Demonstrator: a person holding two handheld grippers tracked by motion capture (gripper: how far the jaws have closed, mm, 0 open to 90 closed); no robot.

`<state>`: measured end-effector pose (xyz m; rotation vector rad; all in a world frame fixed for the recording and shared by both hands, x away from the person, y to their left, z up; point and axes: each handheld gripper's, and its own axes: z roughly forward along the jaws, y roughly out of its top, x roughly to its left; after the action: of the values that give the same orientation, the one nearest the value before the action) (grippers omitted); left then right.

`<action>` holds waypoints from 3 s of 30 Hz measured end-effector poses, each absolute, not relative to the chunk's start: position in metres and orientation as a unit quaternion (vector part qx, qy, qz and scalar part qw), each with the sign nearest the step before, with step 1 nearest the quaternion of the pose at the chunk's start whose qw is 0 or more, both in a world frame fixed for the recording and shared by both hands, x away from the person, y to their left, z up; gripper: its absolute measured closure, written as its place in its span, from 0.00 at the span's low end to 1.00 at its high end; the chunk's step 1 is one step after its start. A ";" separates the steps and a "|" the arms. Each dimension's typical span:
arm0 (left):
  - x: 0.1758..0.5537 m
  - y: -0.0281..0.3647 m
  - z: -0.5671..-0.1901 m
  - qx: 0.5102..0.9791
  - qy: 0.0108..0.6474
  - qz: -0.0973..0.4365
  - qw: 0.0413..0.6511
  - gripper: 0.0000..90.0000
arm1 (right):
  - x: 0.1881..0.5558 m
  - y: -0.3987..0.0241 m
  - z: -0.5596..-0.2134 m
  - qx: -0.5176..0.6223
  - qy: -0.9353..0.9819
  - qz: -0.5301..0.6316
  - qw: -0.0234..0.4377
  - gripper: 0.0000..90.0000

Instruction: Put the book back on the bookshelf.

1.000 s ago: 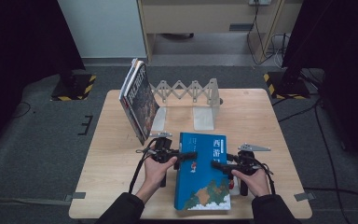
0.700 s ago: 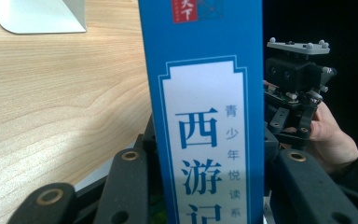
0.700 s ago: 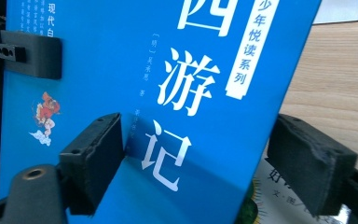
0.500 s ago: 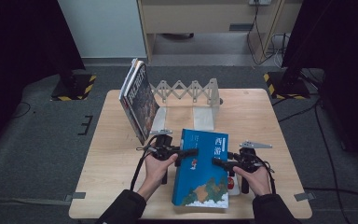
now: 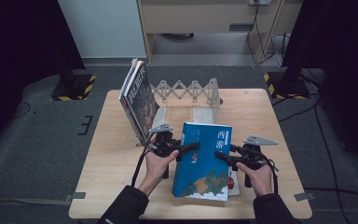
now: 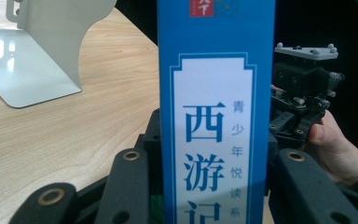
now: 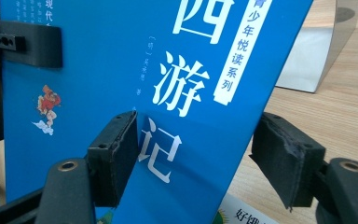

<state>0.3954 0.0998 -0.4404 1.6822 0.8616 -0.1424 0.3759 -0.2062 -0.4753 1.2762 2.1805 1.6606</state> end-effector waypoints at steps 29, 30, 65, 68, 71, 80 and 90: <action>0.406 0.096 -0.450 0.726 0.354 -0.081 0.584 0.58 | 0.373 -0.206 -0.476 0.405 0.731 0.544 0.072 0.38; 0.407 0.096 -0.449 0.726 0.355 -0.081 0.583 0.58 | 0.373 -0.205 -0.476 0.406 0.731 0.544 0.072 0.38; 0.396 0.093 -0.432 0.745 0.367 -0.105 0.547 0.68 | 0.370 -0.215 -0.479 0.401 0.710 0.578 0.038 0.38; 0.395 0.096 -0.426 0.738 0.371 -0.105 0.553 0.68 | 0.370 -0.219 -0.477 0.400 0.701 0.589 0.040 0.37; 0.393 0.102 -0.419 0.732 0.374 -0.096 0.561 0.68 | 0.370 -0.223 -0.476 0.405 0.695 0.592 0.044 0.37; 0.388 0.130 -0.381 0.719 0.376 -0.037 0.584 0.68 | 0.372 -0.239 -0.482 0.449 0.709 0.534 0.105 0.32; 0.393 0.161 -0.354 0.689 0.416 0.045 0.591 0.68 | 0.377 -0.257 -0.494 0.483 0.745 0.427 0.173 0.22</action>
<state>0.3930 0.1606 -0.3538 1.6033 0.9689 0.1043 0.3772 -0.2570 -0.4936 1.3698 2.1139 1.2103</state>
